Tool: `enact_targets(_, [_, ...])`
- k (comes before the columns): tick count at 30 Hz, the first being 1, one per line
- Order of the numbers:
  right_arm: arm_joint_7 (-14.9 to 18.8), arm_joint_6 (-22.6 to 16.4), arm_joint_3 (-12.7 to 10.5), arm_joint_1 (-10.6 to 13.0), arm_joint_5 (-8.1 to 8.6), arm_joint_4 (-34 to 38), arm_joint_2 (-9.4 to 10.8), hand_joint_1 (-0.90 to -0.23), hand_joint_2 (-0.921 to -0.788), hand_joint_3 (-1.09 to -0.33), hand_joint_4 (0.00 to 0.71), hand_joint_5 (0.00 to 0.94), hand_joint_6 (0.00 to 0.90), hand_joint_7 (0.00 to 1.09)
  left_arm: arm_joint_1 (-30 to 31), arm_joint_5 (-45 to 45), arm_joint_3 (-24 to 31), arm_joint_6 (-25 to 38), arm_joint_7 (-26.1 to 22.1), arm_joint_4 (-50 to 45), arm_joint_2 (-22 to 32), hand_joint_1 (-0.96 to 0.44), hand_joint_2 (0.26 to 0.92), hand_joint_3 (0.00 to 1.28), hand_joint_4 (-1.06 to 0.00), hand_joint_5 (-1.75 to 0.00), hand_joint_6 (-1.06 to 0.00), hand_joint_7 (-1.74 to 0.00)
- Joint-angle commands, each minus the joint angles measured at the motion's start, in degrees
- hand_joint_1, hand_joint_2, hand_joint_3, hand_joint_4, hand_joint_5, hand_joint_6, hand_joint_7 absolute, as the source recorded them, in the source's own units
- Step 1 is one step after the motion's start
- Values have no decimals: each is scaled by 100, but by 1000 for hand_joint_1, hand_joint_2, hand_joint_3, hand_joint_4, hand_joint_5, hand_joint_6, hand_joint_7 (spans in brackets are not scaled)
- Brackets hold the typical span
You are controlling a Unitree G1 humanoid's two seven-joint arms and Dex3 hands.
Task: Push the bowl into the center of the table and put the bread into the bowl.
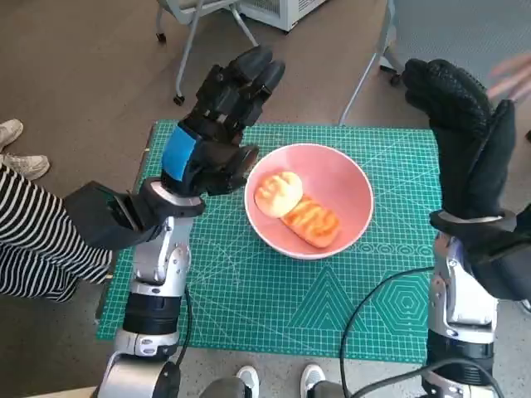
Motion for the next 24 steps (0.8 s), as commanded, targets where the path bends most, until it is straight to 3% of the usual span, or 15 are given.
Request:
enact_targets(1, [-13, 58, -8, 148, 51, 47, 39, -740, -921, -671, 196, 6, 101, 540, 58, -11, 23, -57, -27, -33, 18, -630, 866, 484, 1, -220, 1, -507])
enact_targets(24, [2, 11, 34, 240, 4, -1, 65, -732, -921, -677, 198, 4, 107, 533, 140, -22, 35, 24, -41, -126, 61, -632, 881, 454, 1, -189, 1, -481])
